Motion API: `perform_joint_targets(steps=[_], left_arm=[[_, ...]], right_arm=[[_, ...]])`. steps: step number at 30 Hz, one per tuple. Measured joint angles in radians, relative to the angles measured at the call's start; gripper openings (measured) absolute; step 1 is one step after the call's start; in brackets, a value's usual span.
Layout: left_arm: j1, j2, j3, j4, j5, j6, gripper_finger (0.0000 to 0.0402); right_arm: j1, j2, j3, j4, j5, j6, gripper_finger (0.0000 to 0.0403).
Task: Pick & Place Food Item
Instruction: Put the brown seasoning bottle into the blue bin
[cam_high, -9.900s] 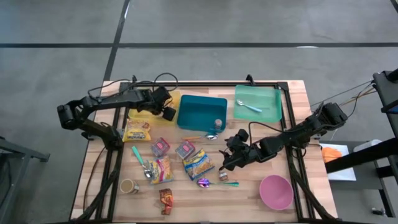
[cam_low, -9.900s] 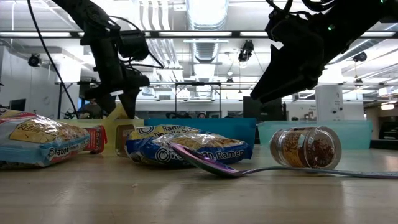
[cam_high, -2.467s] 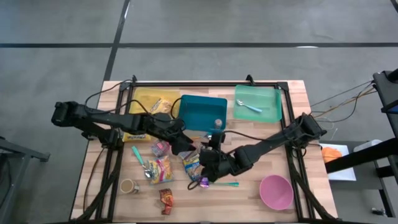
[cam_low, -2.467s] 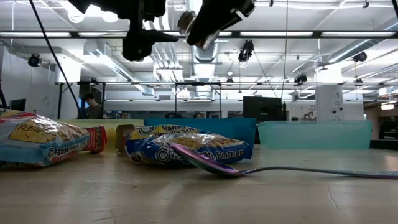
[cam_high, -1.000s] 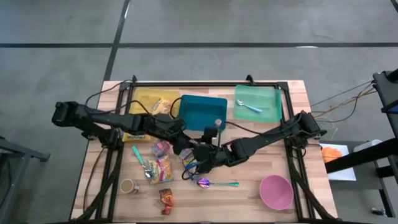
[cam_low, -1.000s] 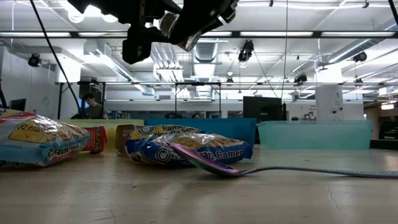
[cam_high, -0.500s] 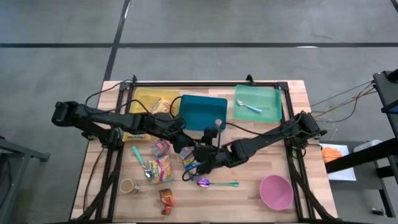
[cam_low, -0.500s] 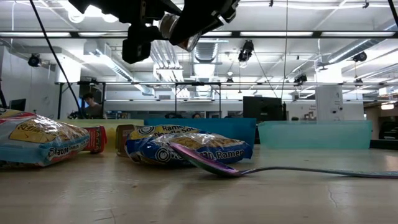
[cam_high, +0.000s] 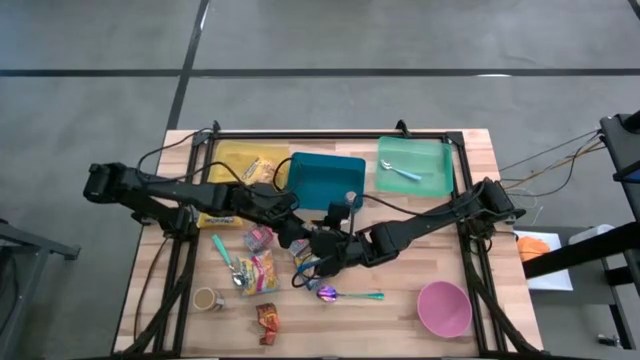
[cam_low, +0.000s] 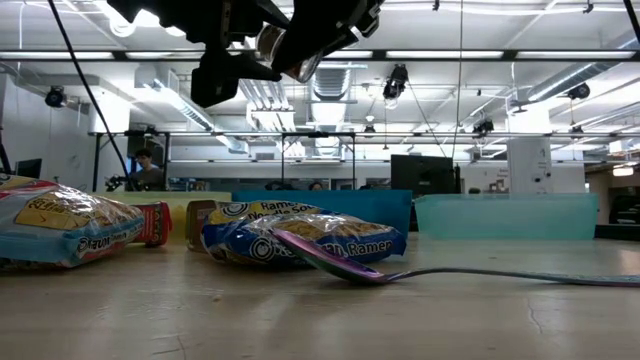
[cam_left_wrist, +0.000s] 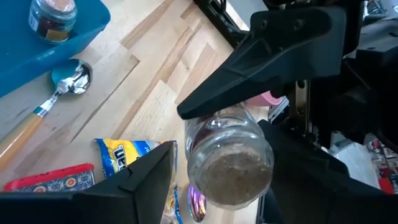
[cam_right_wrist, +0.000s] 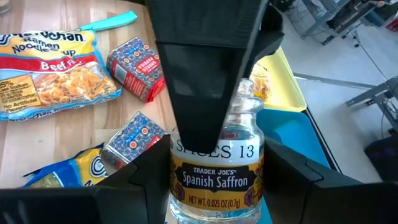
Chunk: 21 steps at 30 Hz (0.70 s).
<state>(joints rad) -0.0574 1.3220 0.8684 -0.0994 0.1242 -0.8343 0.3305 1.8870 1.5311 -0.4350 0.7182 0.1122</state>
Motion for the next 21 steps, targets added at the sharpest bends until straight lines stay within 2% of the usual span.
perform_joint_targets(steps=[5,12,21], left_arm=[[0.000,0.000,0.001,-0.003,-0.038,0.001,0.0248],[0.000,0.001,0.015,-0.014,-0.050,0.025,0.0180],[0.000,0.001,0.024,-0.036,-0.053,0.023,0.0180]], right_arm=[[-0.003,0.000,0.000,-0.008,-0.004,0.004,0.0186],[-0.006,0.000,0.001,-0.025,-0.005,0.019,0.0186],[-0.009,-0.001,0.002,-0.030,-0.012,0.025,0.0186]])
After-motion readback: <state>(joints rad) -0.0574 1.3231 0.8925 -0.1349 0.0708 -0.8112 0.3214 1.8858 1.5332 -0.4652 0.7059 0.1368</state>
